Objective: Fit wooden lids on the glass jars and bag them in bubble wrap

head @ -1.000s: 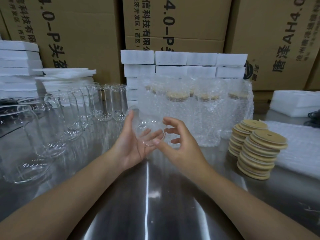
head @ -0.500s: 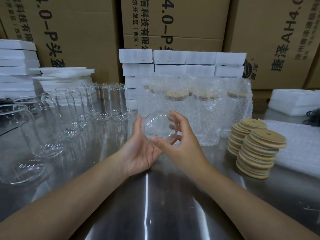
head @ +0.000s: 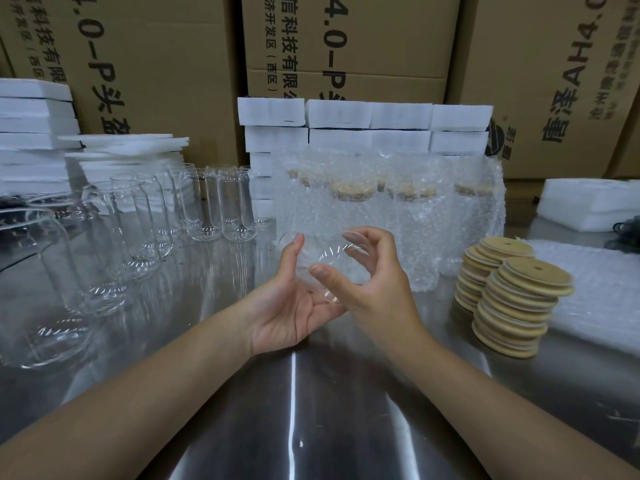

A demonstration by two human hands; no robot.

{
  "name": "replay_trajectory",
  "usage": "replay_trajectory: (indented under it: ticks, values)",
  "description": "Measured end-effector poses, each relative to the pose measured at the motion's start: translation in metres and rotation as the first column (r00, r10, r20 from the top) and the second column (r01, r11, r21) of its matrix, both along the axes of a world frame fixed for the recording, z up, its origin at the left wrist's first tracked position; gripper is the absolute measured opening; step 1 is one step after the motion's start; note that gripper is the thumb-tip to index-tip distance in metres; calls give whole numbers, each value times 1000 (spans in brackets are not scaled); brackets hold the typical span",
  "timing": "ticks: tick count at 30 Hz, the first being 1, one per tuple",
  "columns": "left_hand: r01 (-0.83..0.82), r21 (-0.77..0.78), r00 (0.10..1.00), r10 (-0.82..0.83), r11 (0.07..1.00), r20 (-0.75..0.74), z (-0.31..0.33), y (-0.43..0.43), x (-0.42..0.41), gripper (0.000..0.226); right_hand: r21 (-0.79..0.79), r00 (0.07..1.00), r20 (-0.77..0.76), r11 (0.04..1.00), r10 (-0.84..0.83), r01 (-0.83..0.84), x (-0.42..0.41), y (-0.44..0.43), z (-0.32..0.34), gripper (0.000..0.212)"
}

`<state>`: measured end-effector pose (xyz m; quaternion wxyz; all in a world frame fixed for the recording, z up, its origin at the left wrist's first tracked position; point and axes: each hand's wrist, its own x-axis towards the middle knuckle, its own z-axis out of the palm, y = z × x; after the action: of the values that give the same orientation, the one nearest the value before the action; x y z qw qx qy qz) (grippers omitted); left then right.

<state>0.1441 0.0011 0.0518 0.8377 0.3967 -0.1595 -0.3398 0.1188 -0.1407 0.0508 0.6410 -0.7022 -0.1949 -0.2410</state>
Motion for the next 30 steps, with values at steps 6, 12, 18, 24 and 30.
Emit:
replay_trajectory:
  ticks: [6, 12, 18, 24, 30]
  values:
    - [-22, 23, 1000, 22, 999, -2, 1, -2, -1, 76, -10, 999, -16, 999, -41, 41, 2, -1, -1, 62]
    - [-37, 36, 999, 38, 999, -26, 2, -3, -2, 77, 13, 999, -32, 999, -38, 38, 1, -1, 2, 59]
    - [-39, 63, 999, 41, 997, -31, 3, -4, -4, 77, 39, 1000, -6, 999, -1, 1, -2, -1, 3, 45]
    - [-35, 51, 998, 38, 998, -45, 2, -3, -2, 86, 47, 999, 35, 999, 4, -6, -2, -1, 4, 37]
    - [-40, 41, 998, 42, 998, -54, 0, -2, -1, 85, 23, 998, 14, 998, -60, 60, 2, -2, 2, 44]
